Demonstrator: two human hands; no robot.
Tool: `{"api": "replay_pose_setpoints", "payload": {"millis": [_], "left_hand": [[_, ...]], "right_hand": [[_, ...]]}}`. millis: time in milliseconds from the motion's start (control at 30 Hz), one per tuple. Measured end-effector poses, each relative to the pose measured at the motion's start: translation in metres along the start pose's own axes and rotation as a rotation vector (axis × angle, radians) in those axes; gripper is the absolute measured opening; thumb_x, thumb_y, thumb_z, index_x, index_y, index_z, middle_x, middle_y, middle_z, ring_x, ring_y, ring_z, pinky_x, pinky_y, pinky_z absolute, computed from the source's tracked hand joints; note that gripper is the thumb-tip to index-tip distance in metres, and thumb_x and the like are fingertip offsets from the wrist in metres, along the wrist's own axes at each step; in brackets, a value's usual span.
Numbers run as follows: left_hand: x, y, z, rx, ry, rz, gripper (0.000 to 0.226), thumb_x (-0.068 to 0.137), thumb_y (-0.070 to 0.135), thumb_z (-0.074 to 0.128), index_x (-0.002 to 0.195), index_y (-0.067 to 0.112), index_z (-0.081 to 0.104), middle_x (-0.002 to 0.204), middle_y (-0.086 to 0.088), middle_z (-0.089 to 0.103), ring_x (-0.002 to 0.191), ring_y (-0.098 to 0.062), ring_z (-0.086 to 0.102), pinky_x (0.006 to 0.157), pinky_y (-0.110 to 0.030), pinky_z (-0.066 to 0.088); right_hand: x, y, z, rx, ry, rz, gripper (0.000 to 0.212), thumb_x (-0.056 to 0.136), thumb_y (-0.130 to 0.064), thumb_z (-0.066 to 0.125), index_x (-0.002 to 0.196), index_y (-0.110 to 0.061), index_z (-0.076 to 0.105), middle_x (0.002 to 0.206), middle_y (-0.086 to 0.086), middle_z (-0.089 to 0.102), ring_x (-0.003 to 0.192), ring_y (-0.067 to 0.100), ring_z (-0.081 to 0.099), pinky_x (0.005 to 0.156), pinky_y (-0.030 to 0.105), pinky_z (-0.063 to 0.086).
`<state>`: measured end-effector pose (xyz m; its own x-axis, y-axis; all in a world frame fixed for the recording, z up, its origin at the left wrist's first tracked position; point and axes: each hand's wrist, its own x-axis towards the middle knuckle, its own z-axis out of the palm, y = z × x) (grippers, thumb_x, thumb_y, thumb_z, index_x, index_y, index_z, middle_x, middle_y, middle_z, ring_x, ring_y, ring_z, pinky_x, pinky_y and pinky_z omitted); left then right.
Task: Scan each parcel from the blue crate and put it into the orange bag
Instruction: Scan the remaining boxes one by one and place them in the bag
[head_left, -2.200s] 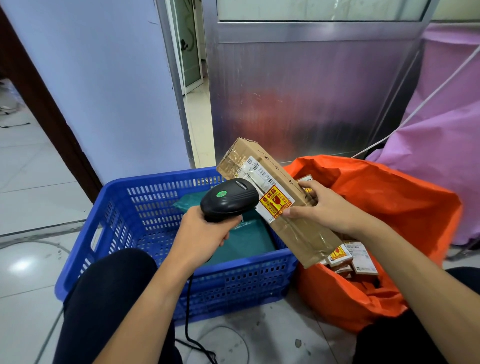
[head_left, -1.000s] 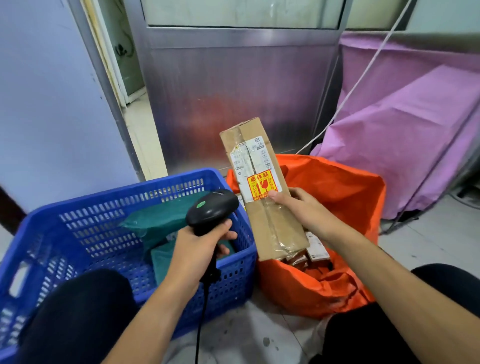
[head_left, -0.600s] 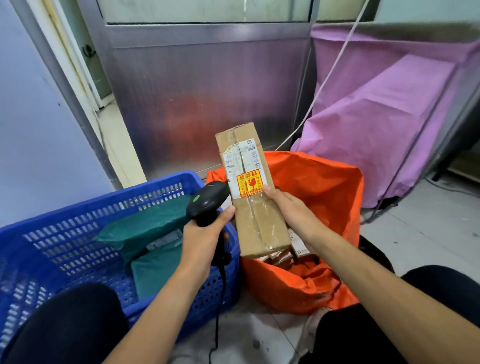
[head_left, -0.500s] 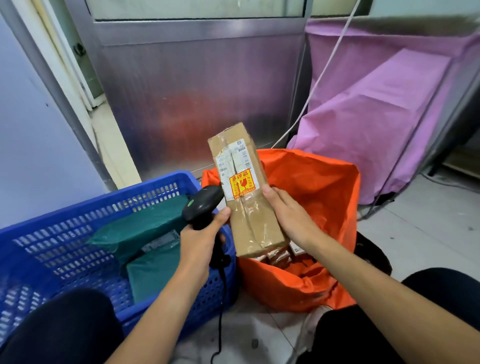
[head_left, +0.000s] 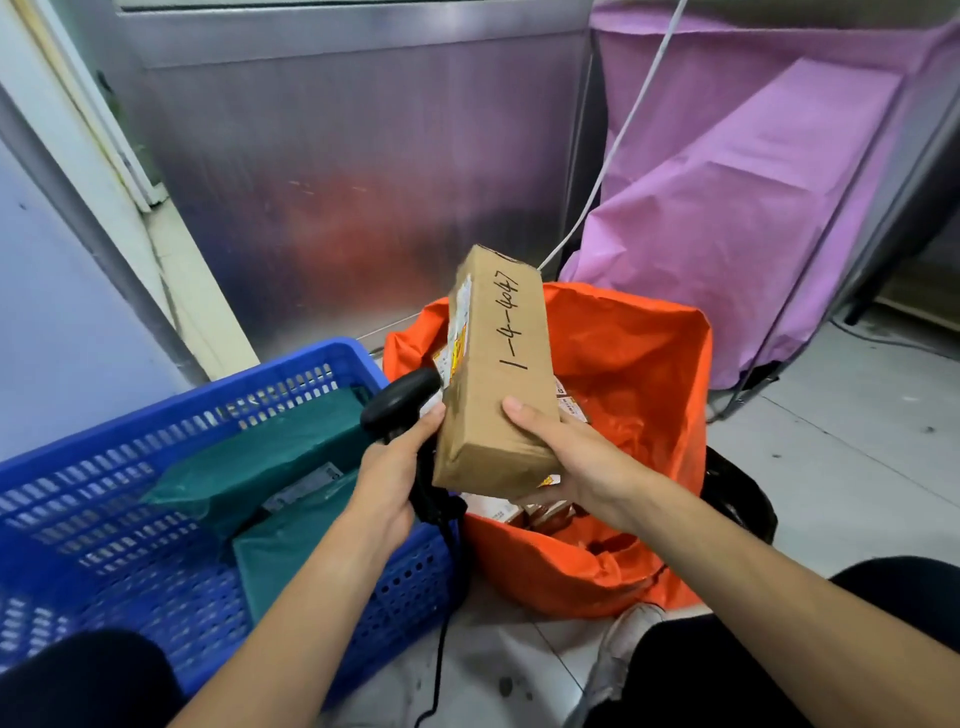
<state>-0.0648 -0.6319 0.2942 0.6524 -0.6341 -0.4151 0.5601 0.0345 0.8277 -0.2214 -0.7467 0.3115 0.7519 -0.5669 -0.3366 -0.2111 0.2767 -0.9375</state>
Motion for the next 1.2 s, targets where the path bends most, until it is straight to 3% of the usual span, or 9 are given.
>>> {"api": "replay_pose_setpoints", "payload": {"millis": [133,300,433,600,667,967,1067,1133,1200], "left_hand": [[0.01,-0.012,-0.001,0.07,0.01,0.033,0.011,0.091,0.013,0.077,0.097,0.007,0.07,0.075,-0.009,0.073,0.045,-0.014,0.055,0.044,-0.024,0.048],[0.027,-0.026,-0.018,0.103,0.002,0.018,0.012,0.094,0.014,0.074,0.096,0.003,0.069,0.078,-0.014,0.072,0.047,-0.019,0.054,0.046,-0.027,0.048],[0.037,-0.033,-0.026,0.138,-0.011,0.045,0.012,0.095,0.014,0.072,0.09,0.004,0.07,0.075,-0.015,0.067,0.05,-0.021,0.052,0.048,-0.028,0.047],[0.039,-0.034,-0.022,0.153,-0.002,0.094,0.015,0.095,0.015,0.072,0.084,0.006,0.068,0.068,-0.014,0.061,0.05,-0.02,0.049,0.048,-0.03,0.044],[0.038,-0.034,-0.019,0.154,-0.011,0.092,0.014,0.094,0.016,0.073,0.085,0.007,0.068,0.068,-0.013,0.061,0.051,-0.02,0.049,0.05,-0.031,0.044],[0.036,-0.038,-0.02,0.134,-0.055,0.075,0.014,0.096,0.018,0.07,0.095,0.004,0.068,0.069,-0.01,0.059,0.055,-0.02,0.049,0.053,-0.03,0.044],[0.034,-0.036,-0.019,0.142,-0.067,0.076,0.014,0.095,0.018,0.071,0.096,0.004,0.067,0.069,-0.01,0.059,0.054,-0.019,0.05,0.053,-0.029,0.046],[0.033,-0.034,-0.019,0.14,-0.071,0.074,0.014,0.095,0.017,0.071,0.095,0.004,0.067,0.069,-0.009,0.059,0.054,-0.018,0.05,0.051,-0.028,0.046],[0.032,-0.033,-0.019,0.145,-0.074,0.074,0.013,0.095,0.017,0.072,0.094,0.005,0.067,0.068,-0.009,0.06,0.054,-0.019,0.05,0.051,-0.027,0.046]], "right_hand": [[0.02,-0.004,-0.03,-0.088,0.135,0.03,0.051,0.082,-0.056,0.078,0.125,-0.031,0.067,0.116,-0.007,0.077,0.108,0.013,0.072,0.092,0.046,0.061],[0.062,0.008,-0.089,-0.082,0.416,0.143,0.066,0.073,-0.058,0.084,0.125,-0.02,0.067,0.112,0.001,0.076,0.1,0.02,0.072,0.087,0.044,0.059],[0.087,0.039,-0.12,-0.113,0.548,0.201,0.06,0.085,-0.049,0.078,0.13,-0.016,0.055,0.111,0.003,0.067,0.094,0.022,0.066,0.08,0.042,0.056],[0.123,0.101,-0.153,-0.321,0.725,0.433,0.125,0.048,-0.081,0.068,0.148,-0.015,0.033,0.143,0.016,0.05,0.122,0.043,0.057,0.086,0.06,0.058],[0.129,0.114,-0.154,-0.435,0.759,0.525,0.124,0.057,-0.084,0.062,0.154,-0.016,0.024,0.153,0.022,0.037,0.133,0.047,0.047,0.1,0.061,0.051],[0.127,0.119,-0.128,-0.797,0.698,0.647,0.092,0.097,-0.071,0.029,0.164,-0.013,0.006,0.166,0.029,0.013,0.149,0.048,0.029,0.12,0.05,0.03],[0.129,0.12,-0.123,-0.801,0.527,0.546,0.081,0.087,-0.068,0.045,0.155,-0.026,0.033,0.161,0.019,0.034,0.139,0.043,0.044,0.111,0.054,0.044],[0.126,0.12,-0.123,-0.836,0.41,0.548,0.061,0.093,-0.054,0.055,0.143,-0.02,0.051,0.15,0.015,0.049,0.131,0.04,0.053,0.107,0.048,0.049],[0.122,0.122,-0.128,-0.858,0.379,0.584,0.063,0.09,-0.054,0.058,0.142,-0.018,0.056,0.149,0.013,0.052,0.131,0.038,0.055,0.108,0.043,0.049]]}}
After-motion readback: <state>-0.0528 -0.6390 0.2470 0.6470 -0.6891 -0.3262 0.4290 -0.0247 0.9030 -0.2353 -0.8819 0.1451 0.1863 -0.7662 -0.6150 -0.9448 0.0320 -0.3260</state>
